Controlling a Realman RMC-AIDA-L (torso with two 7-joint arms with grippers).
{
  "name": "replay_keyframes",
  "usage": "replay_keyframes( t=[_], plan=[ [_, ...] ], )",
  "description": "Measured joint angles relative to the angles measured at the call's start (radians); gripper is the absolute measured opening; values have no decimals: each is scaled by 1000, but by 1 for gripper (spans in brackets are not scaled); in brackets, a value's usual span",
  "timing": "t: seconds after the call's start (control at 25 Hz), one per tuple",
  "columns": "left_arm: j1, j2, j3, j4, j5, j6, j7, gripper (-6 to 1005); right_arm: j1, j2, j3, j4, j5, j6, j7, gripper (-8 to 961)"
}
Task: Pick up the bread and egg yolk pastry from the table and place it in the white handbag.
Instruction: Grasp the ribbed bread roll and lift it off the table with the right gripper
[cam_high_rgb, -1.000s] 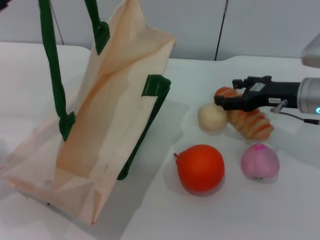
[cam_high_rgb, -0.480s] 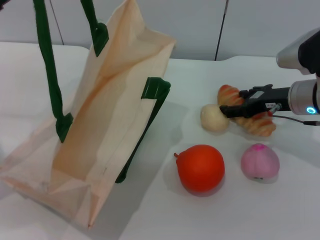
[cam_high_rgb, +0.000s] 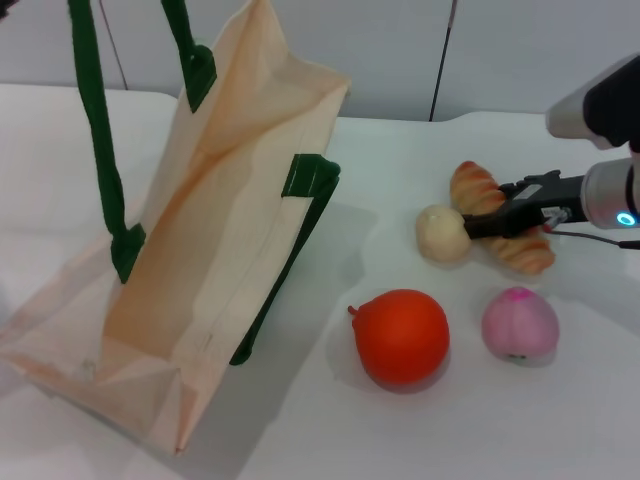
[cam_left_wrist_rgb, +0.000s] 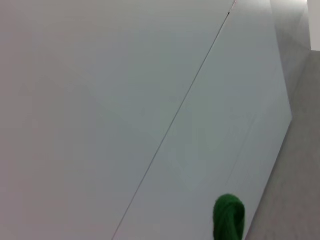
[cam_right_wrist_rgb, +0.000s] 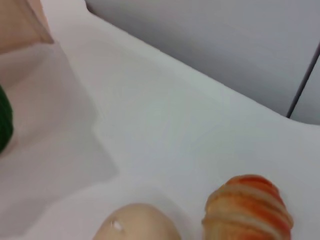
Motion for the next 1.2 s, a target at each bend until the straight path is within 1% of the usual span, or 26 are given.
replay_keyframes(
  t=[0.08,0.2,0.28,0.4,0.56,0.76,0.88,0.96,1.04,1.08,1.12,1.2],
  plan=[
    [0,0,0,-1,0,0,0,115,0,5,0,-18,-55,2,48,792],
    [-3,2,0,-15,0,0,2,115,-10,21,4,-61,-142,9,124,787],
    [-4,5,0,-23,2,0,7,115,-35,36,16,-119,-192,4,153,783],
    [-4,6,0,-23,2,0,9,115,-75,48,36,-207,-263,-17,197,778],
    [-4,6,0,-23,2,1,9,115,-101,50,56,-266,-297,-55,223,770],
    [-7,6,0,-23,1,1,10,115,-103,49,78,-271,-318,-63,227,761],
    [-9,6,0,-23,1,1,10,115,-103,49,90,-269,-323,-64,229,679],
    [-11,6,0,-23,2,2,10,115,-105,49,119,-271,-328,-68,232,625],
    [-12,6,0,-24,4,4,10,115,-113,49,144,-285,-329,-73,232,594],
    [-13,6,1,-25,6,9,10,115,-140,51,157,-331,-319,-77,228,578],
    [-13,6,1,-25,6,9,10,116,-140,51,157,-331,-319,-77,228,568],
    [-13,6,1,-25,6,13,11,116,-185,53,161,-416,-292,-93,220,549]
  ],
)
